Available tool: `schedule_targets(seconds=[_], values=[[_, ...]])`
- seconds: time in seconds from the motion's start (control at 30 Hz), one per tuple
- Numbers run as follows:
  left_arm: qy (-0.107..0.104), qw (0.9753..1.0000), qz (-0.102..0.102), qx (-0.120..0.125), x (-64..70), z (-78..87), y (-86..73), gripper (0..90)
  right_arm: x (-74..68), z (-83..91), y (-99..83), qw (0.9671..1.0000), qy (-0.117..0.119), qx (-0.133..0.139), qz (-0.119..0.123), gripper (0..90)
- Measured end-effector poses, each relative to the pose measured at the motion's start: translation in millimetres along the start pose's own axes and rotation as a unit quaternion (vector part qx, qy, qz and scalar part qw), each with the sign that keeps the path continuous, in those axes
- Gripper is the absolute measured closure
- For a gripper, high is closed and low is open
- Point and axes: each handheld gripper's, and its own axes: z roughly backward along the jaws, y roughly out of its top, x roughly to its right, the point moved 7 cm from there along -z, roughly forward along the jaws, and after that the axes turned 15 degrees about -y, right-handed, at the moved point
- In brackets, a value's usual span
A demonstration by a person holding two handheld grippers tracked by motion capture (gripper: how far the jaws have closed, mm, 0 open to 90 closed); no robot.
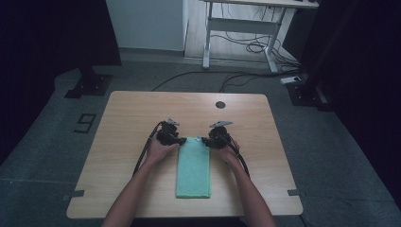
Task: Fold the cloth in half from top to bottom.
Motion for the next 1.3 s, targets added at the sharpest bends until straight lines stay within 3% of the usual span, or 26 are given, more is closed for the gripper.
schedule_targets(seconds=[0.33, 0.57, 0.73, 0.87, 1.07, 1.3], values=[[0.006, 1.0000, -0.006, -0.004, 3.8, -2.2, -0.1, 53.2, -0.9, -1.8, -2.6, 1.0000, 0.000, 0.000, 0.005, 57.0], [-0.008, 0.9999, -0.001, -0.012, 8.5, -1.8, -1.6, 67.7, -4.5, -0.1, -4.1, 0.9999, 0.014, 0.004, 0.005, 69.8], [-0.020, 0.9997, 0.014, -0.001, 10.8, -1.4, -4.4, 76.9, -6.7, 0.8, -4.9, 0.9997, 0.026, 0.000, 0.000, 79.2], [-0.024, 0.9996, 0.015, 0.006, 12.0, -1.6, -6.0, 82.5, -7.9, 1.0, -4.9, 0.9996, 0.028, 0.001, 0.003, 82.9], [-0.023, 0.9997, 0.001, 0.007, 16.3, 2.6, -4.5, 86.7, -8.6, 4.6, -3.2, 0.9996, 0.027, 0.001, 0.010, 85.4], [-0.025, 0.9992, -0.011, 0.029, 23.8, 16.2, 4.6, 87.1, -7.3, 16.5, 5.3, 0.9994, 0.030, 0.017, 0.007, 85.8]])
